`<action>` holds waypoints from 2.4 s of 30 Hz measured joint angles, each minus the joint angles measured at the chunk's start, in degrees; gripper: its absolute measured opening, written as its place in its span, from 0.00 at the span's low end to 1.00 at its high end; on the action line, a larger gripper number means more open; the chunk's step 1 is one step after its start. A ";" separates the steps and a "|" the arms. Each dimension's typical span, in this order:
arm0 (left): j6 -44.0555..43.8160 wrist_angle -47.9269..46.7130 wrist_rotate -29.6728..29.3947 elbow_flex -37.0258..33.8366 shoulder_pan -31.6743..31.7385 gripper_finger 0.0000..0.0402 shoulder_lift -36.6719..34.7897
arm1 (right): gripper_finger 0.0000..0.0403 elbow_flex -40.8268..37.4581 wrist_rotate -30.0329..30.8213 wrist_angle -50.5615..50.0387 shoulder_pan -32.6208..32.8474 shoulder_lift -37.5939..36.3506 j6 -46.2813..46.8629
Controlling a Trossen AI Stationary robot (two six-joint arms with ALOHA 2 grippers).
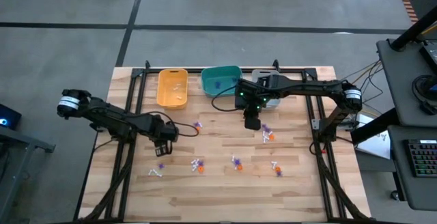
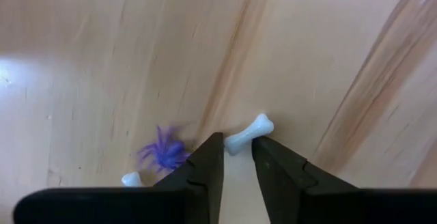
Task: Sort Halloween decoration
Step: Put the white bone toy into the yellow bin
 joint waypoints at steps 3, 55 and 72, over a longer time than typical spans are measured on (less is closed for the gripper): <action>-1.17 0.73 -0.19 -0.07 0.00 0.16 0.00 | 0.17 0.00 0.00 -0.10 0.00 0.00 0.00; 33.61 -8.21 -13.48 30.84 28.60 0.00 -6.35 | 0.17 -0.04 0.00 -9.53 0.36 -0.16 0.86; 50.10 -3.33 -8.31 34.20 53.97 0.00 17.68 | 0.17 -0.04 -0.04 -11.56 0.59 -2.76 2.89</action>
